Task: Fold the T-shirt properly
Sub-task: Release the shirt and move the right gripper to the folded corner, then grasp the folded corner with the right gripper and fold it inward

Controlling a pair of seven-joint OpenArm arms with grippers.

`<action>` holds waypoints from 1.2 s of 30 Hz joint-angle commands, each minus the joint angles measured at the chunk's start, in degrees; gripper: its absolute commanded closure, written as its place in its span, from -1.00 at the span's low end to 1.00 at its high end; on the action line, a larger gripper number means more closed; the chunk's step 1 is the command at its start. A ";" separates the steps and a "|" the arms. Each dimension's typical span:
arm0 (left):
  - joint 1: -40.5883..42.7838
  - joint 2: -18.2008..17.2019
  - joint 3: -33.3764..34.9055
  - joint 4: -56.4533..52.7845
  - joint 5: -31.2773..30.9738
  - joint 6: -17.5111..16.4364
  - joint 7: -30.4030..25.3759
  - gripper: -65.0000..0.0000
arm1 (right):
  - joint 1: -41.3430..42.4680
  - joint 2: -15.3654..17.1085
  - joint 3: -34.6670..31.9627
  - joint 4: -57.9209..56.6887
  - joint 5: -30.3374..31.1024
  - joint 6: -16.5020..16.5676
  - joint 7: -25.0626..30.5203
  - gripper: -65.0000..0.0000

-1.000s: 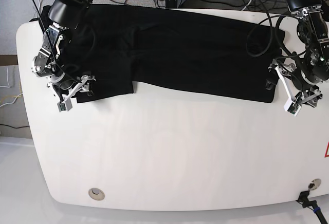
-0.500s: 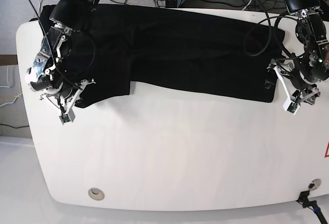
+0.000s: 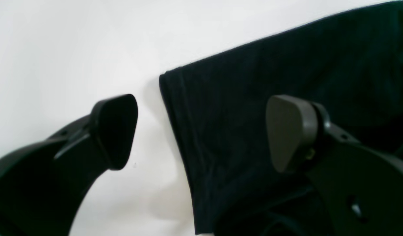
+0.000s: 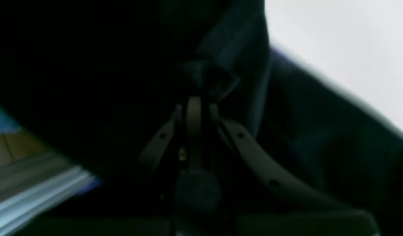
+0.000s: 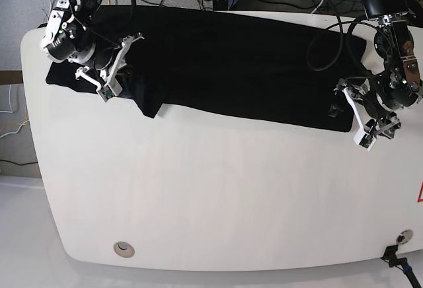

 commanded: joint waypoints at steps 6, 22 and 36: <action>-1.64 -1.15 -0.30 -4.13 -0.44 0.07 -1.33 -0.80 | -7.80 14.72 -2.59 0.69 24.66 -0.01 0.97 1.00; -1.64 -1.07 -0.30 -4.92 1.85 -0.20 -2.38 -0.80 | -11.93 32.30 -14.72 -2.65 32.49 -0.01 1.23 -0.45; 3.20 3.68 7.96 0.70 4.48 -0.37 -2.38 -0.77 | -5.34 22.37 -7.60 -5.03 12.80 -0.01 8.35 0.56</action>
